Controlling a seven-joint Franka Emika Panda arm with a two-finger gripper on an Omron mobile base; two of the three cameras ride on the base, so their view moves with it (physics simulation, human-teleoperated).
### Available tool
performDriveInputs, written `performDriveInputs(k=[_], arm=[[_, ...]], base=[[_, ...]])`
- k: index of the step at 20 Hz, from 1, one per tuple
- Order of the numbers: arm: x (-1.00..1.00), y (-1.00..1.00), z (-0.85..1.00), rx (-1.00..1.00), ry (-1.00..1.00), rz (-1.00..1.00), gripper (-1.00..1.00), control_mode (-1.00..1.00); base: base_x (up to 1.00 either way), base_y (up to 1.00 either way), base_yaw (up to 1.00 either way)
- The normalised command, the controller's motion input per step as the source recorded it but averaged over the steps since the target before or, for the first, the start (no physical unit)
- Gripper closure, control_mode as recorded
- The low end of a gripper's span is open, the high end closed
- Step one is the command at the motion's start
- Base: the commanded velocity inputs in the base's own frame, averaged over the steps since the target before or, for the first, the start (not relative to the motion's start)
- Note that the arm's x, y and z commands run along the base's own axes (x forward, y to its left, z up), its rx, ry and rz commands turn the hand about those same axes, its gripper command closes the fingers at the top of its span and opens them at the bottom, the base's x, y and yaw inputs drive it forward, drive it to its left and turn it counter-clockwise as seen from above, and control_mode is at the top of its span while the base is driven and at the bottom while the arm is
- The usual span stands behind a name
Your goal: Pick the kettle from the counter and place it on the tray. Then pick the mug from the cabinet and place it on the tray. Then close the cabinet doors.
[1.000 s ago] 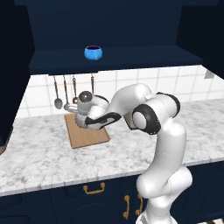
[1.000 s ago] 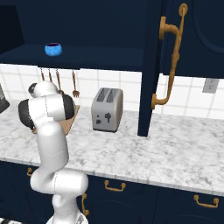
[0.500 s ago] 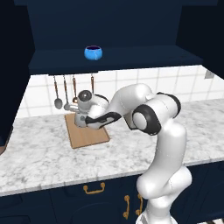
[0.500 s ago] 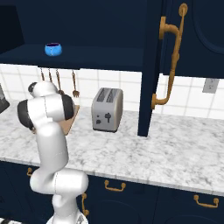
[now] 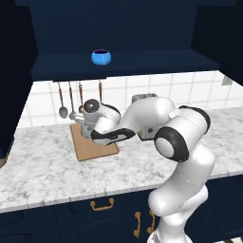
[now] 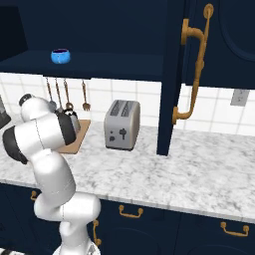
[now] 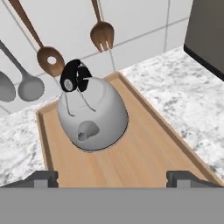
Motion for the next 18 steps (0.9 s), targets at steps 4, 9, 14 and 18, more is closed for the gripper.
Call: performDriveInputs(k=[4, 9, 14, 18], arm=[[-0.48, -0.21, 0.50, 0.00, -0.01, 0.00, -1.00, -1.00], [-0.23, -0.30, 0.60, 0.00, 0.00, 0.00, -1.00, -1.00], [-0.08, -0.26, 0.38, -0.05, 0.00, 0.00, -1.00, -1.00], [-0.09, -0.21, 0.36, -0.04, 0.00, 0.01, -1.00, -1.00]], base=[[0.00, 0.00, 0.00], [0.00, 0.00, 0.00], [0.00, 0.00, 0.00], [0.00, 0.00, 0.00]])
